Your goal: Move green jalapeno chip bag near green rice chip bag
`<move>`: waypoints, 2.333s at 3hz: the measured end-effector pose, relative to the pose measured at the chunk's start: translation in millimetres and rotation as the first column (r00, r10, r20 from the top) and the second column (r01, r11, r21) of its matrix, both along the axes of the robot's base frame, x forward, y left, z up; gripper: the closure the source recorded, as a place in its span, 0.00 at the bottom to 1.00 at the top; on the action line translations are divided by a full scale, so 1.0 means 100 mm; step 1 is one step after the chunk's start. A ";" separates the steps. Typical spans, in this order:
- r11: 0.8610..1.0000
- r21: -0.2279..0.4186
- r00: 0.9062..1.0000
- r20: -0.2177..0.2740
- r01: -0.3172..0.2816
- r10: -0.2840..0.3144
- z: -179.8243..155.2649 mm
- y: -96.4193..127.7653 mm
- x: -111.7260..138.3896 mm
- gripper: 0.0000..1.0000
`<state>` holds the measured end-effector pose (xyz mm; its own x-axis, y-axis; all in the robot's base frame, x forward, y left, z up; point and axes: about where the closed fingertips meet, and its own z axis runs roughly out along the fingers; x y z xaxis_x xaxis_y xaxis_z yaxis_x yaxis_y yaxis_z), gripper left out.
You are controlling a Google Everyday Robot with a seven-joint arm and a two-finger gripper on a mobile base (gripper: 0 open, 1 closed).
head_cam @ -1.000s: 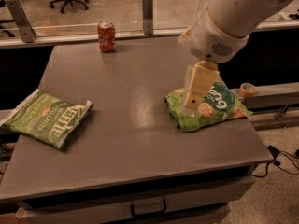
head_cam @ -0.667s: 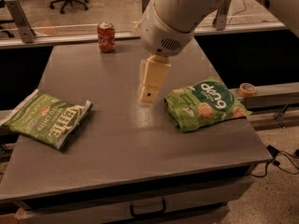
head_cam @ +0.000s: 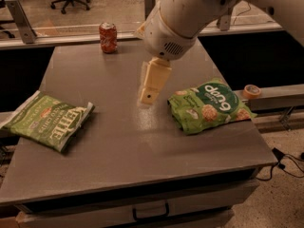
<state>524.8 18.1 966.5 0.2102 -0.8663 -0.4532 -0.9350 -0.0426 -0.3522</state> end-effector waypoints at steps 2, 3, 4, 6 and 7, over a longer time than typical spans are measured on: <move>0.983 0.182 0.996 -0.079 -0.022 0.036 -0.57 0.94 0.42 0.00; 0.971 0.239 0.989 -0.136 -0.030 0.064 -0.81 1.38 0.51 0.00; 0.965 0.263 0.973 -0.221 -0.010 0.071 -1.01 1.62 0.49 0.00; 0.964 0.255 0.911 -0.378 -0.071 0.167 -1.24 1.97 0.12 0.00; 0.959 0.248 0.879 -0.416 -0.136 0.232 -1.27 2.14 -0.08 0.16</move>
Offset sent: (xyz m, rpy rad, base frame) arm 0.0666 0.1590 -0.0901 0.2912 0.1438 0.0532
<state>516.3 232.4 839.8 0.0952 -0.7094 -0.6984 -0.9771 -0.2007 0.0707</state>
